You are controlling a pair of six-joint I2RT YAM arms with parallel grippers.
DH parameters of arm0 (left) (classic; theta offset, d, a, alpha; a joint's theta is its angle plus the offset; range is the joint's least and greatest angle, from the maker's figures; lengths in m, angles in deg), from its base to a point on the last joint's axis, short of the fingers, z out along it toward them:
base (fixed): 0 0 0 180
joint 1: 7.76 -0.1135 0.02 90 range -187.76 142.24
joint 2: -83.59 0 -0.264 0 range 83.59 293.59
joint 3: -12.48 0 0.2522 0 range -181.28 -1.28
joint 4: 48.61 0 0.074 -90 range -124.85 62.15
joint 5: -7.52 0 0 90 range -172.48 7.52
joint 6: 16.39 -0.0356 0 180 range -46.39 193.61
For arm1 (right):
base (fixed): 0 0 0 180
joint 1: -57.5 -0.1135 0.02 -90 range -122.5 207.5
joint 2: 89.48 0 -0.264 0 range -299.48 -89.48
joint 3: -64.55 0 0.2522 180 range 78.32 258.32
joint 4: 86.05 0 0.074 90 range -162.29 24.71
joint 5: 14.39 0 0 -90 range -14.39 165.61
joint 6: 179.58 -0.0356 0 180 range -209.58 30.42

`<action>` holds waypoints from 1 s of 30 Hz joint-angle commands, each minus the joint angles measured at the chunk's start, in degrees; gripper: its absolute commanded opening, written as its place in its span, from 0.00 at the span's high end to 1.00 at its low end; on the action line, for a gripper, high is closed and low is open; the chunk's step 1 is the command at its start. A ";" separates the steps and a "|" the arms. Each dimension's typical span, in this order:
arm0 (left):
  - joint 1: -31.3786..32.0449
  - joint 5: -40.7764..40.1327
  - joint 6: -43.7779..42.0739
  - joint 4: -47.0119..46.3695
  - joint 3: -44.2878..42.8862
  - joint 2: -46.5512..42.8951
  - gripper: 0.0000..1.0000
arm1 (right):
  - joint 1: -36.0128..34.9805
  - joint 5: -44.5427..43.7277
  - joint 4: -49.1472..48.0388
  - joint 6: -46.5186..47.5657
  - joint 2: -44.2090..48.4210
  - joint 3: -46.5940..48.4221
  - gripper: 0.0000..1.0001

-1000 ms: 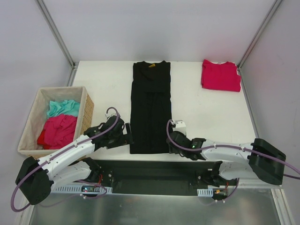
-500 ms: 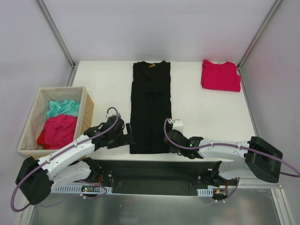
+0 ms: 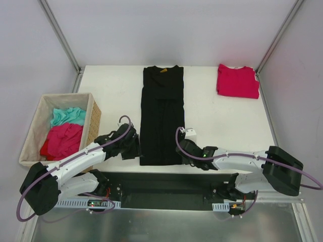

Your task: Fold and stack the t-shirts

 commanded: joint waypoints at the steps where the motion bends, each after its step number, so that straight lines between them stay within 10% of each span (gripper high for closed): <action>1: -0.55 5.33 0.92 -4.63 0.96 -0.47 0.44 | 0.19 -0.60 0.74 0.41 -0.67 2.24 0.99; 30: -1.78 10.61 10.07 -11.94 15.47 -6.89 0.62 | 0.02 -0.77 1.97 0.40 -1.81 3.56 0.99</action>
